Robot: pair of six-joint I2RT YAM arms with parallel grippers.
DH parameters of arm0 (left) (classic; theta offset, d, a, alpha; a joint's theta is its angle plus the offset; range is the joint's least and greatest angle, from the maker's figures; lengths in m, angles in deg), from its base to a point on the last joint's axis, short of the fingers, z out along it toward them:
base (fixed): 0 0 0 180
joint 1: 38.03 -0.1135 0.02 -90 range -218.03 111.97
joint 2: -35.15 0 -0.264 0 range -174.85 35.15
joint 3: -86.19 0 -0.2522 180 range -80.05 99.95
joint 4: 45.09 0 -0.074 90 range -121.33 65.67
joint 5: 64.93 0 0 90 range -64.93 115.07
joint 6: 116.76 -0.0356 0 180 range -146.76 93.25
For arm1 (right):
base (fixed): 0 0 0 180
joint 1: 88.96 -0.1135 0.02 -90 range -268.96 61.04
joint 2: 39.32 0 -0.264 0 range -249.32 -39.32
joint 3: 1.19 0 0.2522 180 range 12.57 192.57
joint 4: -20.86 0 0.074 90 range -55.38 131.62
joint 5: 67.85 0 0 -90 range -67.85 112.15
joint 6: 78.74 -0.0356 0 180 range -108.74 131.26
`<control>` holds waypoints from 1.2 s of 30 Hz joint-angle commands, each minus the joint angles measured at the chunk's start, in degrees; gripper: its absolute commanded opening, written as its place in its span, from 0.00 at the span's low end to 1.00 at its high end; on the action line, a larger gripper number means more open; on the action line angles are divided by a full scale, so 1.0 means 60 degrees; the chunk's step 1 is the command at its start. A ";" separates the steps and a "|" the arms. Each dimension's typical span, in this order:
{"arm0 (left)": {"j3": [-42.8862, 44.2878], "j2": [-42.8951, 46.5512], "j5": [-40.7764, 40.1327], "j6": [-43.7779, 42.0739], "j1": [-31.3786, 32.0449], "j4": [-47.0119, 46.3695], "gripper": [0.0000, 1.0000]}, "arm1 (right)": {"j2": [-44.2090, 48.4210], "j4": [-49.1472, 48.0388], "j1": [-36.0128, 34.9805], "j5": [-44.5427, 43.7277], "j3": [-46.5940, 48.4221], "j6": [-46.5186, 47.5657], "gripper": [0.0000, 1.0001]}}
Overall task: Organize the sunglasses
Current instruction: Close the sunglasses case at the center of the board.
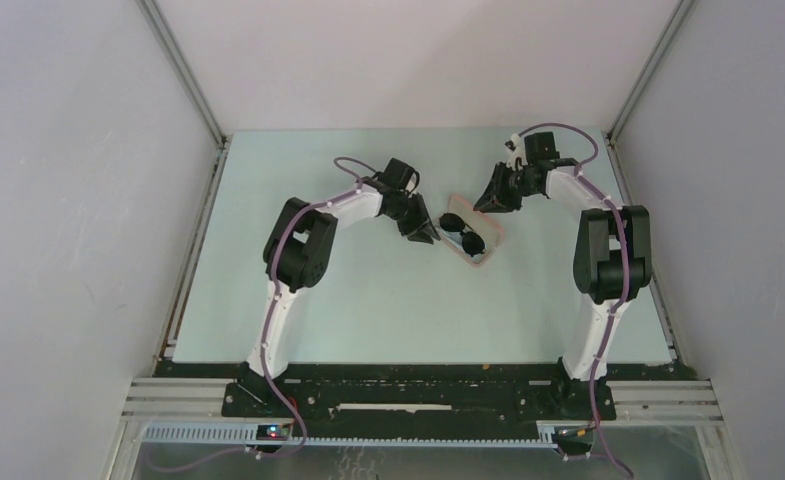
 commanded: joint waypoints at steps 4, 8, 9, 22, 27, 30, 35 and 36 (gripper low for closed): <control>0.0772 -0.0389 0.0167 -0.0006 0.0063 0.0168 0.27 | -0.0065 0.0036 -0.0203 -0.0131 -0.0193 -0.0100 0.29; 0.0847 -0.0390 0.0100 0.0000 0.0062 0.0153 0.22 | -0.0066 0.0025 -0.0251 -0.0167 -0.0192 -0.0120 0.27; 0.0899 -0.0403 0.0090 -0.0015 0.0062 0.0155 0.22 | -0.0066 0.0031 -0.0266 -0.0174 -0.0193 -0.0120 0.27; 0.1478 -0.0790 0.0260 0.0100 0.0062 0.0127 0.14 | -0.0076 0.0018 -0.0478 -0.0216 -0.0405 -0.0063 0.22; 0.1639 -0.0903 0.0289 0.0128 0.0062 0.0126 0.14 | -0.0115 0.0007 -0.0677 -0.0171 -0.0491 -0.0047 0.20; 0.1721 -0.1006 0.0322 0.0156 0.0062 0.0132 0.14 | -0.0198 0.0003 -0.0854 -0.0198 -0.0541 -0.0049 0.20; 0.1752 -0.1027 0.0404 0.0192 0.0062 0.0103 0.14 | -0.0375 -0.0112 -0.0972 0.0063 -0.0683 -0.0137 0.20; 0.1751 -0.1017 0.0404 0.0189 0.0062 0.0107 0.14 | -0.0404 -0.0103 -0.1006 0.0096 -0.0690 -0.0127 0.20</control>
